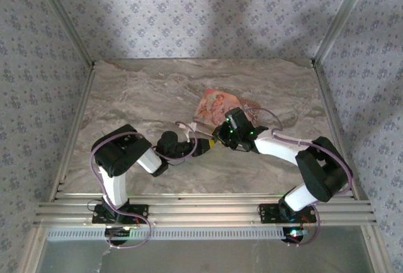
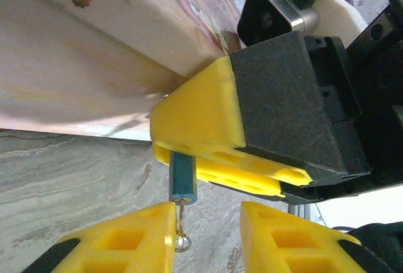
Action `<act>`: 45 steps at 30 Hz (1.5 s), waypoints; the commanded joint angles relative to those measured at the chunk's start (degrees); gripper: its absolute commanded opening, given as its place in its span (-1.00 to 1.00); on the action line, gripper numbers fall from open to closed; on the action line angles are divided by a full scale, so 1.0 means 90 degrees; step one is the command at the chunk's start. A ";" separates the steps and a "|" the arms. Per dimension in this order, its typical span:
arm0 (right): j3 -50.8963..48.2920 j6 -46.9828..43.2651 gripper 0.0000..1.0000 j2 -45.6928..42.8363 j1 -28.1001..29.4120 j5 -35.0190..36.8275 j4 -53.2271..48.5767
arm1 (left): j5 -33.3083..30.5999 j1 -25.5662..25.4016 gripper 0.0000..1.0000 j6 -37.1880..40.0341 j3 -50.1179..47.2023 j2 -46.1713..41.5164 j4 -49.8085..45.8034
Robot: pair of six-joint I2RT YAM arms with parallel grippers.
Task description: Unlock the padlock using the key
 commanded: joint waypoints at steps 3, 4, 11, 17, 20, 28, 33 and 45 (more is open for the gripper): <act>0.0046 0.0259 -1.00 0.0072 0.0025 -0.0290 0.0236 | 0.0119 0.0024 -0.35 0.0113 0.0128 0.0057 -0.0133; 0.0047 0.0257 -1.00 0.0072 0.0027 -0.0290 0.0238 | 0.0102 0.0027 -0.37 0.0138 0.0125 0.0055 -0.0178; 0.0058 0.0280 -1.00 0.0072 0.0048 -0.0271 0.0265 | 0.0011 0.0024 -0.48 0.0271 0.0113 0.0074 -0.0342; 0.0071 0.0286 -1.00 0.0072 0.0069 -0.0264 0.0264 | 0.0056 0.0021 -0.48 0.0270 0.0160 0.0128 -0.0347; 0.0078 0.0287 -1.00 0.0073 0.0066 -0.0270 0.0267 | 0.0094 0.0018 -0.51 0.0267 0.0200 0.0165 -0.0342; 0.0096 0.0321 -1.00 0.0072 0.0118 -0.0300 0.0266 | 0.0114 0.0020 -1.00 0.0576 0.0243 0.0196 -0.0254; 0.0127 0.0265 -1.00 0.0160 0.0173 -0.0502 0.0189 | -0.0115 0.0003 -1.00 0.1961 0.0018 -0.0172 -0.0519; 0.0178 0.0138 -1.00 0.0190 0.0226 -0.0745 -0.0337 | -0.2723 -0.1596 -1.00 0.6737 0.0636 -0.1507 -0.4133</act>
